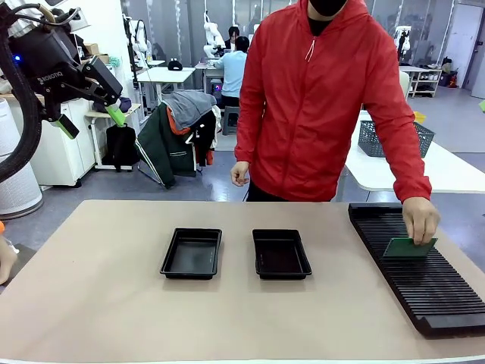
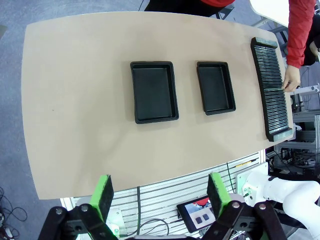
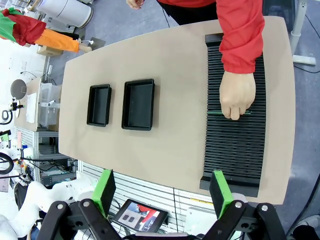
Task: Inspect and transfer BCBs to ESD trays.
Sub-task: Pick up the Blank PCB from the PCB Rack and place it in the left ESD tray.
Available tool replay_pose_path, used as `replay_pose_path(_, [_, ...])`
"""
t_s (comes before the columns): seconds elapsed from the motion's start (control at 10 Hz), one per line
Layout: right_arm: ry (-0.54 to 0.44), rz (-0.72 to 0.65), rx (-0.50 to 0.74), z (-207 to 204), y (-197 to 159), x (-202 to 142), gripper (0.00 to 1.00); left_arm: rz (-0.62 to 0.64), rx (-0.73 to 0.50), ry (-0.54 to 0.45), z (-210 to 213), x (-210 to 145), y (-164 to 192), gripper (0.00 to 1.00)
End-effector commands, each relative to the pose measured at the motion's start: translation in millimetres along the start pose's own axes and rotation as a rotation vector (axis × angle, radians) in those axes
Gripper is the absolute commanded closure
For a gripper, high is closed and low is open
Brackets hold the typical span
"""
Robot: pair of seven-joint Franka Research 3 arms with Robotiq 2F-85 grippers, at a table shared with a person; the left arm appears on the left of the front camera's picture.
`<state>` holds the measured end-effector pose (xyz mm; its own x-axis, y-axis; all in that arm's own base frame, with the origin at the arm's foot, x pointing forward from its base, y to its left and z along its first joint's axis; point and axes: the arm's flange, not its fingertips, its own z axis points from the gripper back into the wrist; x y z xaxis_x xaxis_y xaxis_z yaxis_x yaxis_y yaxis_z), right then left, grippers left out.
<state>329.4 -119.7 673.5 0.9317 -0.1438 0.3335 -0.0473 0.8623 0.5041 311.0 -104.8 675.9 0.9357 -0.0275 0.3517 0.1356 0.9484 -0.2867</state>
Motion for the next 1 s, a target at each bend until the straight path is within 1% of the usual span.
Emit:
replay_pose_path(0.0, [0.005, 0.006, 0.003, -2.9, 0.1, 0.2, 0.0, 0.003, -0.003, 0.0, -0.2, 0.1, 0.3, 0.0])
replay_pose_path(0.9, [0.005, 0.006, 0.003, -2.9, 0.1, 0.2, 0.0, 0.003, -0.003, 0.0, -0.2, 0.1, 0.3, 0.0])
